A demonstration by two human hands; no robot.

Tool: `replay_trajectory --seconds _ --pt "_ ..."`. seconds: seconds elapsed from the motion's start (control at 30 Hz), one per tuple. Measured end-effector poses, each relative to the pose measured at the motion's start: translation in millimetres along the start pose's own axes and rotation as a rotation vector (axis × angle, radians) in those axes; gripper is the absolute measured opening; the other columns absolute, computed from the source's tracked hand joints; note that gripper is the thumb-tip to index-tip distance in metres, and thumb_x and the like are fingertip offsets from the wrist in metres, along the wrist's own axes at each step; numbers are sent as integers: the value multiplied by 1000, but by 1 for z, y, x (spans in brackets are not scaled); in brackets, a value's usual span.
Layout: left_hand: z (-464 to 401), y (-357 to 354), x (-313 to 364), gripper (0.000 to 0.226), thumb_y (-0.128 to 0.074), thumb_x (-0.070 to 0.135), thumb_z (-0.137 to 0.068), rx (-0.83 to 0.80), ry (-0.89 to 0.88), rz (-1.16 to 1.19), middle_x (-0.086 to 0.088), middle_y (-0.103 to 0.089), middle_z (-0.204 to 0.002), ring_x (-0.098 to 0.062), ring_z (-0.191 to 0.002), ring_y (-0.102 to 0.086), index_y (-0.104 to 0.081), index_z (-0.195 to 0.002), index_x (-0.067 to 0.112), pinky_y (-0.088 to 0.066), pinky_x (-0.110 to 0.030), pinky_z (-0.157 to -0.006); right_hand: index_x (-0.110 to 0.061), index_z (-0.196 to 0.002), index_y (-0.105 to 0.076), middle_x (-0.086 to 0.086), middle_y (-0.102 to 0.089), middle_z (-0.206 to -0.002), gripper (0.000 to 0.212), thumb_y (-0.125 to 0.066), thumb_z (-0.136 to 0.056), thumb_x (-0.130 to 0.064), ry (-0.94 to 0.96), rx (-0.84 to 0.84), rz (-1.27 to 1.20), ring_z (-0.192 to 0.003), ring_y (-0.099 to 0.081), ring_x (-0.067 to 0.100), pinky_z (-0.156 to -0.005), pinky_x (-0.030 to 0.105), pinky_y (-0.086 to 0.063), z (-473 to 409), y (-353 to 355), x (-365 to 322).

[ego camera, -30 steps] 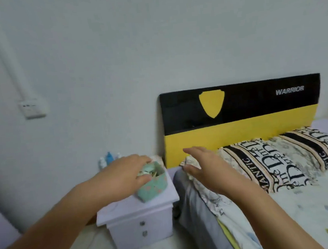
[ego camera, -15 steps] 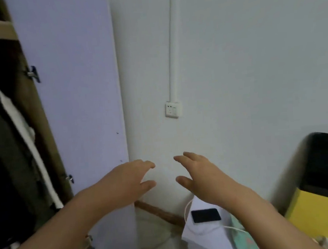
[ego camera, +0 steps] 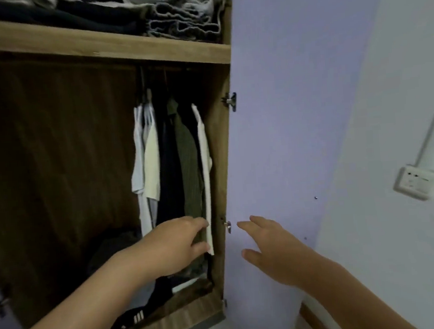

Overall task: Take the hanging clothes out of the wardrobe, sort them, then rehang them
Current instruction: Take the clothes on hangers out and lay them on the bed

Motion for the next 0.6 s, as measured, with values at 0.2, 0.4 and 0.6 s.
replay_trajectory --seconds 0.2,0.4,0.6 --pt "-11 29 -104 53 -47 41 -94 53 95 11 3 -45 -138 -12 -119 -47 -32 -142 26 -39 -21 -96 -25 -149 -17 0 -15 -156 58 -42 -99 -33 131 33 -42 -143 -16 18 -115 29 -19 -85 -2 -66" --pt "-32 71 -194 50 -49 41 -93 136 170 45 1 -47 -139 -14 -123 -47 -38 -139 25 -40 -24 -100 -23 -148 -23 -2 -28 -151 57 -47 -97 -32 210 117 -203 -137 -28 14 -113 25 -25 -173 10 -132" --pt "-53 98 -247 52 -50 38 -94 185 237 178 2 -45 -142 -13 -125 -46 -35 -141 24 -39 -23 -98 -25 -147 -26 -2 -31 -149 55 -49 -97 -28 227 216 -398 -135 -32 13 -110 26 -27 -245 32 -172"
Point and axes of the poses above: each hand's wrist, its own z-axis away from the middle knuckle, its own y-axis out of the back of the hand, x = y × z, the point moved 5 cm from there along -z, towards the middle knuckle
